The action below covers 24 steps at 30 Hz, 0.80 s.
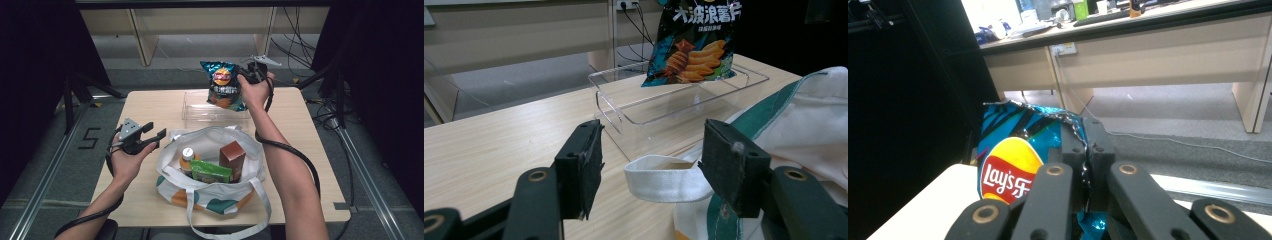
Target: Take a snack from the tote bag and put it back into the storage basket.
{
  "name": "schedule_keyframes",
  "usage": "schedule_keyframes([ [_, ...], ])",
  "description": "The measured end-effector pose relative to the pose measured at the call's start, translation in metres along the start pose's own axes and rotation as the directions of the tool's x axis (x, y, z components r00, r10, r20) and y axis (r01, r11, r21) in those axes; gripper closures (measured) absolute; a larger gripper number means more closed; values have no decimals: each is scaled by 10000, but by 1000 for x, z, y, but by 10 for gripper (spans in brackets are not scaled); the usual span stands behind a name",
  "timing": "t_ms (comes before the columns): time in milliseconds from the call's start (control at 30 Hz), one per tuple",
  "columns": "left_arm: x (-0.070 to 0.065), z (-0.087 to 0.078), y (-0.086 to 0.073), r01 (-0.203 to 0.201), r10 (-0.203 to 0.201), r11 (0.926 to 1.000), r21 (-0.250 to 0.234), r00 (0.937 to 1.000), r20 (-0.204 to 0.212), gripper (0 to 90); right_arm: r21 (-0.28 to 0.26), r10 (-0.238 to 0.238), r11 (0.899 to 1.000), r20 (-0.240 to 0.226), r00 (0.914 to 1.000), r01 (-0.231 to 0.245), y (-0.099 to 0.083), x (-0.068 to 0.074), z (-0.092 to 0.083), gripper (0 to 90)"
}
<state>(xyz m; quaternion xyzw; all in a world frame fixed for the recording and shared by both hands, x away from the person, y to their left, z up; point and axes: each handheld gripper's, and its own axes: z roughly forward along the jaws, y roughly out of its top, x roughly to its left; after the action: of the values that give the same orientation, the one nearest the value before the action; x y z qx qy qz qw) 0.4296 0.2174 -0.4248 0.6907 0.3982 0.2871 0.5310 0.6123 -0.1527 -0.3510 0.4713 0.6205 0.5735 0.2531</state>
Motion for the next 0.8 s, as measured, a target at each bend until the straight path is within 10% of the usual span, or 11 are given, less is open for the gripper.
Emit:
schedule_keyframes([
  [800, 0, -1, 0, 13, -14, 10000, -42, 10000, -17, 409, 238, 165, 9996, 230, 9996, -171, -14, -8, 11, 900],
])
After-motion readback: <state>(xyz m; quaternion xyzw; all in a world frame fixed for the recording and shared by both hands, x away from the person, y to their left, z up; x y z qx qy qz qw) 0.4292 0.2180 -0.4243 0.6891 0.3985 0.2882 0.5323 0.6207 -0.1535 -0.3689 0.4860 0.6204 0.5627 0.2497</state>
